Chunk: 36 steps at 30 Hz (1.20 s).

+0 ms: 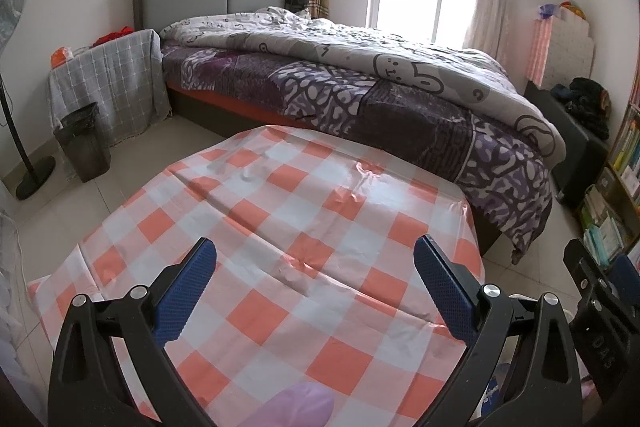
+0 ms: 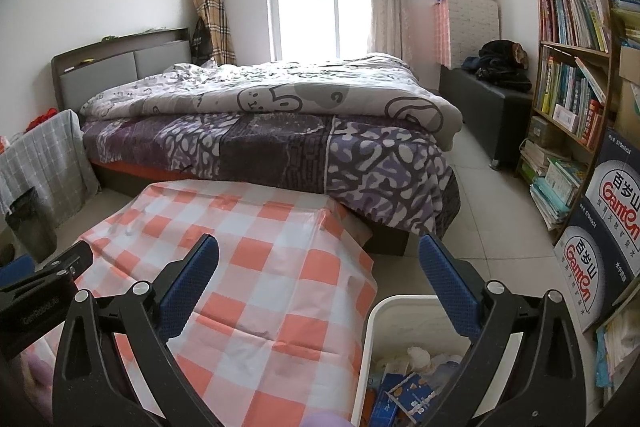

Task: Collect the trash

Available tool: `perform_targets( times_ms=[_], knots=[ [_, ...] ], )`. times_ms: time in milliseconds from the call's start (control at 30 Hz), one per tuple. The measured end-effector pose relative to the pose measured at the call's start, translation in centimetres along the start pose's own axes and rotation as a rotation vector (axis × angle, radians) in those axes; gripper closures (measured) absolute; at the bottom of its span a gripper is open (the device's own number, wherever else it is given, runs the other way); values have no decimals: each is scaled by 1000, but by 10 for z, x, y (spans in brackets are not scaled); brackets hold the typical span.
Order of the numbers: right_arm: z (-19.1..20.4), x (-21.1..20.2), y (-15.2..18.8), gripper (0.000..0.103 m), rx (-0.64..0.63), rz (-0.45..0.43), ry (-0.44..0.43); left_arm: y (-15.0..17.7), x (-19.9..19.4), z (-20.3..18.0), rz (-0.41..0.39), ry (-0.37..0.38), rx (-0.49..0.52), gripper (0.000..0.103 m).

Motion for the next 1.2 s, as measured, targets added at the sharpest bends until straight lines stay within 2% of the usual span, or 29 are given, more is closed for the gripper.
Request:
perform_targets(
  times_ms=[1200],
  knots=[
    [-1, 1, 2, 7, 1, 8, -2, 0, 3, 1, 5, 2, 4, 7]
  ],
)
Point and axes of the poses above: each gripper's, at about its wrist camera, not at the fingertips, and x roughly the way its jaws point, z to its left, y to its underside, the point moved 3 cm from there along x, roughly the way its jaws point, and after that the axes turned 11 degrees about -y, right-handed, at the moved point
